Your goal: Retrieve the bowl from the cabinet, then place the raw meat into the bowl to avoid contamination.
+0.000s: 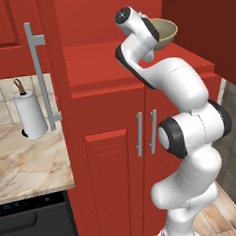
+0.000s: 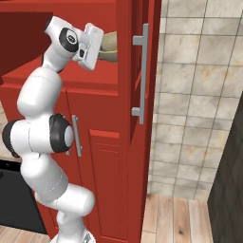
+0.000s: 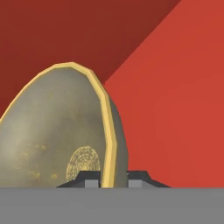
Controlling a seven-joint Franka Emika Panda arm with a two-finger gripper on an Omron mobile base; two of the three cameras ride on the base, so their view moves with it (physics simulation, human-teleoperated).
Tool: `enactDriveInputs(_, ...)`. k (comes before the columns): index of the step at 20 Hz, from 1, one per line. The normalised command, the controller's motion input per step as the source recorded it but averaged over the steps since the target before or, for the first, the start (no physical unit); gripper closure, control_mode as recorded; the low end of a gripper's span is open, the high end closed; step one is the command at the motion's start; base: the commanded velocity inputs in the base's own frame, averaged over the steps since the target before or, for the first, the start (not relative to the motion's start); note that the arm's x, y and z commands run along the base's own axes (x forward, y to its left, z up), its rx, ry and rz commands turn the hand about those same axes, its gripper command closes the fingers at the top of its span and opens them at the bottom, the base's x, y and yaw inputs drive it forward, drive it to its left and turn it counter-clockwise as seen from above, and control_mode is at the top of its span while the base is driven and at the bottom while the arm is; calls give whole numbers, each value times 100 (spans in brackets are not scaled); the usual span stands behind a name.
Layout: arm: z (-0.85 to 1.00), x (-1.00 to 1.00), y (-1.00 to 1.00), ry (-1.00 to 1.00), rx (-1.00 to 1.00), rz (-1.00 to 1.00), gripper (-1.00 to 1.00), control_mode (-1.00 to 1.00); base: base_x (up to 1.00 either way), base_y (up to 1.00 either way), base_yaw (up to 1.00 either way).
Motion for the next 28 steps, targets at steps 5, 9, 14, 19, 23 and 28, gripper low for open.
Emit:
enactDriveInputs(5, 20, -37, 30, -2, -1, -15, 100, -100, 0, 0, 0)
enactDriveInputs(9, 4, -48, 37, -4, -2, -13, 100, -100, 0, 0, 0)
enactDriveInputs(14, 0, -61, 33, -5, -2, -12, 100, -100, 0, 0, 0)
enactDriveInputs(19, 0, -76, 26, -7, -2, -10, 100, -100, 0, 0, 0)
enactDriveInputs(23, 0, -92, 26, -11, 0, -9, 100, -100, 0, 0, 0)
enactDriveInputs(28, 0, -100, 38, -14, 0, -10, 100, -100, 0, 0, 0)
